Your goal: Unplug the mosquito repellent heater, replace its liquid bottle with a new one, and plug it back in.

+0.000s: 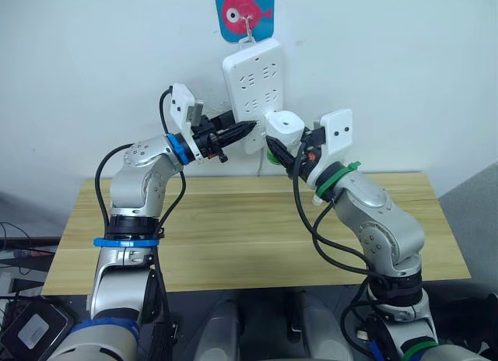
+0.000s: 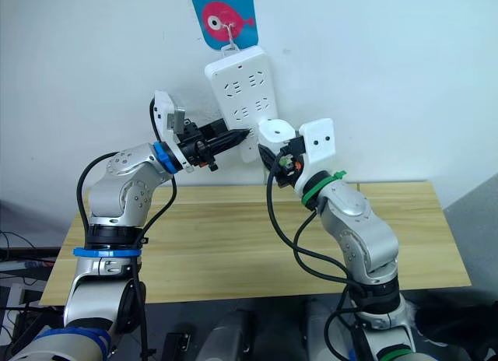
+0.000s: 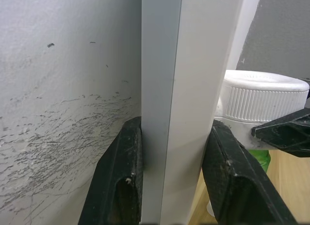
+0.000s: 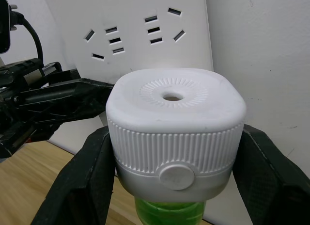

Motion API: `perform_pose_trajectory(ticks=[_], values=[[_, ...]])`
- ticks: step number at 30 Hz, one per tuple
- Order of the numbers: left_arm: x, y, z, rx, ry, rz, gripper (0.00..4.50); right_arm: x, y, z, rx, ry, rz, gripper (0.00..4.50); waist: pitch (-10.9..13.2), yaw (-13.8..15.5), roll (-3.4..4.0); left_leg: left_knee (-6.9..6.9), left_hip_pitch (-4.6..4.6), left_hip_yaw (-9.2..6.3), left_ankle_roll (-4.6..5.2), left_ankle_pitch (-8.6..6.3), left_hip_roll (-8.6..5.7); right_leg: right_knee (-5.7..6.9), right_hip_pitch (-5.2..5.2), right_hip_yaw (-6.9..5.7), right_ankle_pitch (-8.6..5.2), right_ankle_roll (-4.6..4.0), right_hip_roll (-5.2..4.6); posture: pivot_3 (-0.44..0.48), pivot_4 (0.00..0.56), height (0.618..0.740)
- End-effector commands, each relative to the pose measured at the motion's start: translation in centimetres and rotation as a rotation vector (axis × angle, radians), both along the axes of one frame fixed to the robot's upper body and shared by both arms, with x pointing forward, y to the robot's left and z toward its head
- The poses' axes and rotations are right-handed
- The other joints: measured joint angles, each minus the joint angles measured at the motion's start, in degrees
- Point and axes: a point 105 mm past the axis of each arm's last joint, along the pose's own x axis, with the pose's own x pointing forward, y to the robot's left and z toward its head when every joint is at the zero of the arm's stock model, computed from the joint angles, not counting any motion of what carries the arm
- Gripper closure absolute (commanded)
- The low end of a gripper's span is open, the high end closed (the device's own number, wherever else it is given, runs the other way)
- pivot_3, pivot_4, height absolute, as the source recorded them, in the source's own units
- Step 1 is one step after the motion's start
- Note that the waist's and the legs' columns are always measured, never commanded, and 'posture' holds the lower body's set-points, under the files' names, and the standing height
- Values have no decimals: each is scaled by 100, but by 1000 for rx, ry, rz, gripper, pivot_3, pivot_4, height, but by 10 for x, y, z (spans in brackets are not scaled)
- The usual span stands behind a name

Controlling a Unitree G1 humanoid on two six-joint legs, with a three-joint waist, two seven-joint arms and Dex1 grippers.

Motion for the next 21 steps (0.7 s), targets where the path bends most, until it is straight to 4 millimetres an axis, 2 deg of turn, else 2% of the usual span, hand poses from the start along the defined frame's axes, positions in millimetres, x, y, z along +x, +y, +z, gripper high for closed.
perform_pose_trajectory(ticks=[1,7,11,12,15,20,21], values=[[-15,-26,5,-18,-19,-147,3205,-1,12,21,-37,-106,27,1446,0,-7,0,0,1,0,0,0,0,3,0,0,0,0,0,-14,246,740],[-13,-23,1,2,-29,-125,3205,-8,11,15,-136,-173,54,1446,0,-12,0,0,2,0,0,0,-1,9,-1,1,0,0,0,-12,245,740],[-11,-21,-2,13,-35,-108,3205,-12,4,14,-122,-173,51,1446,0,-9,0,-1,2,-4,0,0,0,10,0,-2,0,0,0,-12,244,740],[-11,-21,-2,12,-35,-105,3205,-14,2,14,-119,-173,54,765,0,-1,0,-2,1,-6,0,0,-1,9,0,-3,0,0,0,-12,244,740],[-10,-19,-2,16,-38,-97,3205,-20,-6,12,-115,-161,59,50,0,30,0,-5,-6,-14,0,0,-2,-2,0,-9,0,0,-1,-12,241,740],[-7,-8,-3,33,-44,-57,3205,-36,-22,9,-138,-142,87,50,-1,42,0,-17,-27,-20,10,-6,-9,-60,4,-12,0,0,-5,-4,235,740],[-8,-3,-4,40,-41,-46,2855,-40,-26,7,-144,-132,106,12,-1,43,0,-17,-27,-17,13,-9,-10,-61,4,-11,0,0,-5,-2,234,740]])
